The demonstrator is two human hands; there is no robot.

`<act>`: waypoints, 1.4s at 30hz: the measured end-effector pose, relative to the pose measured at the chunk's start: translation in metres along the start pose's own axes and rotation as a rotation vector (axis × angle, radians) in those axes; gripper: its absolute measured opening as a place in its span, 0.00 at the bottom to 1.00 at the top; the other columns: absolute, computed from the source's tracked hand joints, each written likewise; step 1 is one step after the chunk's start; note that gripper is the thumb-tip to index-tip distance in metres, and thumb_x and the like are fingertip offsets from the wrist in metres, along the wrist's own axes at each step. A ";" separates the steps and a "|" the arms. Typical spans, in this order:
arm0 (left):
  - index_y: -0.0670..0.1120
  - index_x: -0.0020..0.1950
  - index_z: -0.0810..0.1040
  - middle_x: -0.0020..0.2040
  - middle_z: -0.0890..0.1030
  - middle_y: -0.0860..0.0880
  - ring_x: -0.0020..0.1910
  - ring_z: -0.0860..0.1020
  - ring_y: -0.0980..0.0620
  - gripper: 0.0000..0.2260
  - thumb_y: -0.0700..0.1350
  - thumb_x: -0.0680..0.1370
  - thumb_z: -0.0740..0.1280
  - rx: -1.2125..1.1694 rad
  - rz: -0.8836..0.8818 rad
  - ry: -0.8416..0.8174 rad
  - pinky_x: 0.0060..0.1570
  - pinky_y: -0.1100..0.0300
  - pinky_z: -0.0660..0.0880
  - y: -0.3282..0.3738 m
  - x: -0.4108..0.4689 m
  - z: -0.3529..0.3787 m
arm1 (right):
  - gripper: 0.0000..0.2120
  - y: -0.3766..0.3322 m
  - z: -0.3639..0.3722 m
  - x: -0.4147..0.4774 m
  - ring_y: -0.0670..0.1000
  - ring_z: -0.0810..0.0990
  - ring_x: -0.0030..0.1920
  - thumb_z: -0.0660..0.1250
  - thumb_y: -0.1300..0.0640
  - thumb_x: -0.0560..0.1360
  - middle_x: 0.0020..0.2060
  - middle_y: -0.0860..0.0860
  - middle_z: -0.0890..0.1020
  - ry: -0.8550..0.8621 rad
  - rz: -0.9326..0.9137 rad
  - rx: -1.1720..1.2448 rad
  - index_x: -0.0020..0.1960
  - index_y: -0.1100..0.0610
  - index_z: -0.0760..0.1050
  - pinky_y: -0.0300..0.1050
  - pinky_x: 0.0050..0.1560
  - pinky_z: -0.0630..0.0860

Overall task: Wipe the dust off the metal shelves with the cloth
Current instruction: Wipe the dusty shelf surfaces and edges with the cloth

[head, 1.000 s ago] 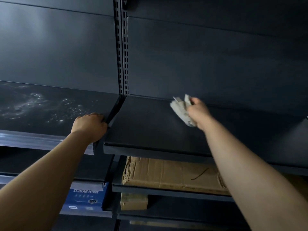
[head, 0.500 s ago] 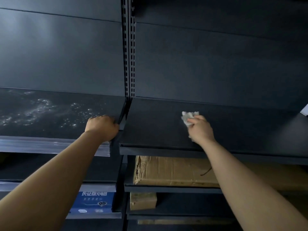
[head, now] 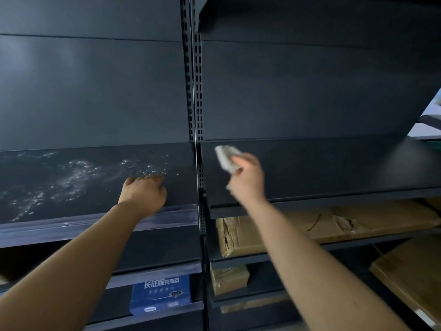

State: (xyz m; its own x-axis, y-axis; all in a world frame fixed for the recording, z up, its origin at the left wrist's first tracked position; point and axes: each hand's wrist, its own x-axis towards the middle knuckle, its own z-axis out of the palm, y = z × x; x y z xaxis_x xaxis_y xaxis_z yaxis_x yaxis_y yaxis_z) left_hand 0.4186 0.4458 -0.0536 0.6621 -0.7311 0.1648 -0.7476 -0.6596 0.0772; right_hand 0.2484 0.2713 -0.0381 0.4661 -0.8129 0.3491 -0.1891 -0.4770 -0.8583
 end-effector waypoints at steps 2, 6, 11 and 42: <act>0.49 0.59 0.75 0.59 0.79 0.49 0.57 0.75 0.47 0.15 0.48 0.77 0.54 0.022 -0.020 -0.025 0.59 0.53 0.62 -0.011 -0.002 -0.002 | 0.25 0.017 -0.029 0.023 0.58 0.77 0.56 0.64 0.74 0.68 0.66 0.53 0.68 0.081 0.086 -0.089 0.62 0.57 0.77 0.44 0.46 0.82; 0.48 0.53 0.76 0.55 0.79 0.49 0.53 0.75 0.46 0.13 0.48 0.77 0.54 -0.001 -0.019 -0.018 0.56 0.53 0.65 -0.015 -0.003 0.000 | 0.22 0.040 -0.034 0.017 0.60 0.74 0.61 0.63 0.71 0.70 0.66 0.57 0.70 -0.002 0.125 -0.422 0.62 0.57 0.76 0.52 0.60 0.75; 0.48 0.54 0.76 0.56 0.79 0.49 0.54 0.75 0.47 0.14 0.49 0.77 0.54 0.067 0.011 -0.072 0.57 0.54 0.64 -0.014 0.002 -0.005 | 0.22 0.008 0.039 -0.006 0.54 0.75 0.58 0.63 0.70 0.71 0.64 0.52 0.72 -0.262 -0.056 -0.293 0.62 0.55 0.77 0.49 0.54 0.79; 0.53 0.61 0.77 0.64 0.77 0.52 0.62 0.73 0.50 0.17 0.51 0.78 0.55 0.008 -0.129 0.056 0.63 0.53 0.62 -0.070 0.031 0.001 | 0.23 0.012 0.129 0.151 0.55 0.66 0.68 0.60 0.68 0.71 0.68 0.51 0.66 -0.592 -0.081 -0.720 0.65 0.54 0.72 0.44 0.63 0.69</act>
State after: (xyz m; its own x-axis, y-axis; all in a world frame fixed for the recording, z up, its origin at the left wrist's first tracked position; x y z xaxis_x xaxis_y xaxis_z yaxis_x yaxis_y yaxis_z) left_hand 0.4915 0.4686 -0.0550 0.7484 -0.6295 0.2087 -0.6560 -0.7490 0.0932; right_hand 0.4279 0.1859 -0.0439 0.8280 -0.5603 -0.0207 -0.5345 -0.7776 -0.3311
